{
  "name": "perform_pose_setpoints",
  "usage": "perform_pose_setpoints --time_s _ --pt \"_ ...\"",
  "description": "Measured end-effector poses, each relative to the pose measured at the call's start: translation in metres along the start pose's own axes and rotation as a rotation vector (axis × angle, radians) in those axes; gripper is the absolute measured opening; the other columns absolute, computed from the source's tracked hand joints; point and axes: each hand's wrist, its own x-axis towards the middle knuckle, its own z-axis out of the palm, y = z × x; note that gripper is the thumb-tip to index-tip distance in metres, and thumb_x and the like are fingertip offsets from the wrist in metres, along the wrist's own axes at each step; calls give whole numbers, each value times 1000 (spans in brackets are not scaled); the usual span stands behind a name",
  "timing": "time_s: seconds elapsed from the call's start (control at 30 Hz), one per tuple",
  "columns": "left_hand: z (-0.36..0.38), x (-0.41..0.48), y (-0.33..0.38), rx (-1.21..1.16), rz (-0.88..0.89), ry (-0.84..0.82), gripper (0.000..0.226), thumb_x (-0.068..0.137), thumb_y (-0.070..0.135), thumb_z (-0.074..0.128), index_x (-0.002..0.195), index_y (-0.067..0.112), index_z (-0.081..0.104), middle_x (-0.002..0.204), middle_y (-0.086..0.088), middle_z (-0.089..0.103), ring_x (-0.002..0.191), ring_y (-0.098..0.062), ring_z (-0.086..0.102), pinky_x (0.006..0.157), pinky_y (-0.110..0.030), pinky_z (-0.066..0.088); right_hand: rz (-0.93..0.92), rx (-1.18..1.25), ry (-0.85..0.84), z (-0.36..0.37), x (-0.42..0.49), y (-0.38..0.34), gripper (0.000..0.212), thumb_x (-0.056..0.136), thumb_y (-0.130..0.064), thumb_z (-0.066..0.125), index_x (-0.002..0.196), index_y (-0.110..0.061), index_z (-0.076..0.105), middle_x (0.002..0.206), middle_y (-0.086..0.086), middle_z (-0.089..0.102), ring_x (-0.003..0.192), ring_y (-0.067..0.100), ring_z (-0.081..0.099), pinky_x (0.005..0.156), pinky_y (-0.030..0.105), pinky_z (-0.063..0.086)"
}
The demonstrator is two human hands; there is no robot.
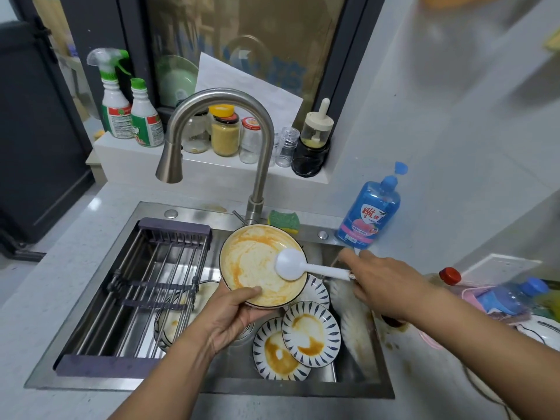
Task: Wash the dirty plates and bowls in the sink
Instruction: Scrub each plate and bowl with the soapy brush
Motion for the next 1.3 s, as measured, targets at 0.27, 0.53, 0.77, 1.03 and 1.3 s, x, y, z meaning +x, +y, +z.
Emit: perform_pose_setpoints --time_s 0.27,0.53,0.77,1.03,1.3 --pt "-12 0 10 -39 -10 -17 76 72 -28 60 138 6 45 137 -31 55 117 -53 61 75 -62 60 -88 -227 38 -24 -2 12 50 104 -62 16 153 -53 20 92 -5 51 82 19 60 65 31 42" --pt "-4 2 21 89 -58 -116 76 78 -30 52 144 6 41 135 -30 57 114 -48 65 77 -58 61 -178 -51 -66 -50 -14 -7 44 104 -63 24 147 -58 34 83 -21 55 76 3 54 72 31 48" --pt "0 -10 15 45 -131 -223 79 70 -26 54 144 -2 42 131 -31 62 113 -47 66 74 -54 62 -175 147 26 -33 -13 -34 47 102 -66 22 149 -60 28 76 -19 49 74 4 51 65 28 44" --pt "1 -10 4 -32 -156 -220 76 70 -25 51 142 0 44 137 -32 58 120 -55 59 87 -68 55 82 -77 253 1 0 -45 48 109 -52 19 155 -41 20 108 2 61 87 27 67 66 35 47" --pt "-8 -11 21 -44 -142 -71 57 83 -11 50 138 3 45 128 -35 62 119 -55 60 94 -72 45 444 1080 267 23 1 -53 47 87 -64 65 90 -18 72 68 -3 67 60 16 60 60 35 50"
